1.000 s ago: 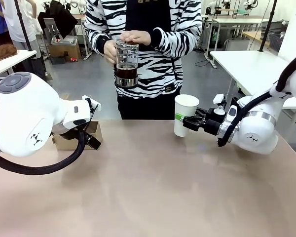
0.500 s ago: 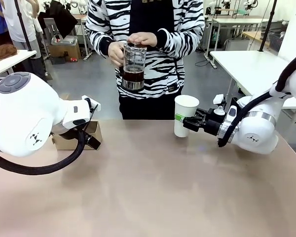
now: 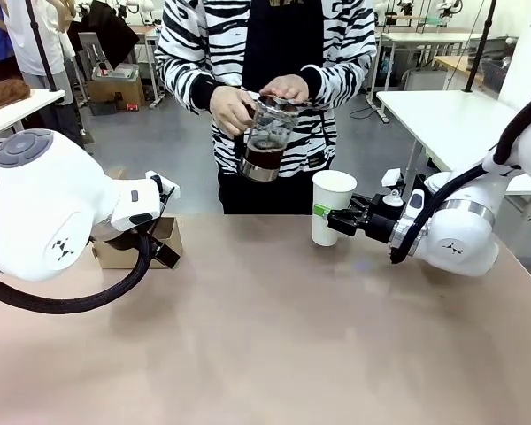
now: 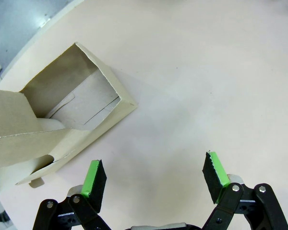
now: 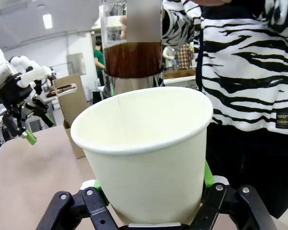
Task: Pour a drink into a cup and package it in a carrier.
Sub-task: When a person places the Paper Cup Lid on the 600 ml Paper Cup , lift the 600 ml Paper Cup.
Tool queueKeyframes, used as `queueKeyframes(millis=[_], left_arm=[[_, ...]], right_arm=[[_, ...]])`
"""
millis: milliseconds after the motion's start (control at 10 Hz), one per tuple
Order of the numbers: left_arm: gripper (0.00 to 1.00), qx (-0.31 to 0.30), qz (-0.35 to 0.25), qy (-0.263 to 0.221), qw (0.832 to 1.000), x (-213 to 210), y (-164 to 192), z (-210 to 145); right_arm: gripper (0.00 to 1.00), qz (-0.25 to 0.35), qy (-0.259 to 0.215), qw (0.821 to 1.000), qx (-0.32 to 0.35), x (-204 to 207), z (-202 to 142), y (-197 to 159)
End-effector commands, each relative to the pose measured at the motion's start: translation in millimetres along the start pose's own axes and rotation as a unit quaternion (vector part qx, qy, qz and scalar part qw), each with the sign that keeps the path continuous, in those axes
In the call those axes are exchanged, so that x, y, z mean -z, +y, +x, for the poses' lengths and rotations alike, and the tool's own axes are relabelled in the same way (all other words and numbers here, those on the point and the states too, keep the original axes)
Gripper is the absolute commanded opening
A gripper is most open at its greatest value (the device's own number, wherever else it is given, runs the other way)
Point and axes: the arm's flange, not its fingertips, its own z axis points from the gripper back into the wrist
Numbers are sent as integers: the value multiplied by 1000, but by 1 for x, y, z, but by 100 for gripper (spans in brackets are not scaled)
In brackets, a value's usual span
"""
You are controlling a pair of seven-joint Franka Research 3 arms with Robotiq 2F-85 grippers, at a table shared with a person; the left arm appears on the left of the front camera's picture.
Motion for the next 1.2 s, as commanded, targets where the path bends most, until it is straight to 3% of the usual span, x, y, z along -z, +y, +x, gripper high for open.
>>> queueKeyframes(millis=[0, 1100], left_arm=[[100, 0, -1, -1, 1000, 0, 0, 0], [100, 0, -1, -1, 1000, 0, 0, 0]], right_arm=[[80, -3, -3, 1000, -1, 2, 1, 1], [80, -3, -3, 1000, -1, 2, 1, 1]])
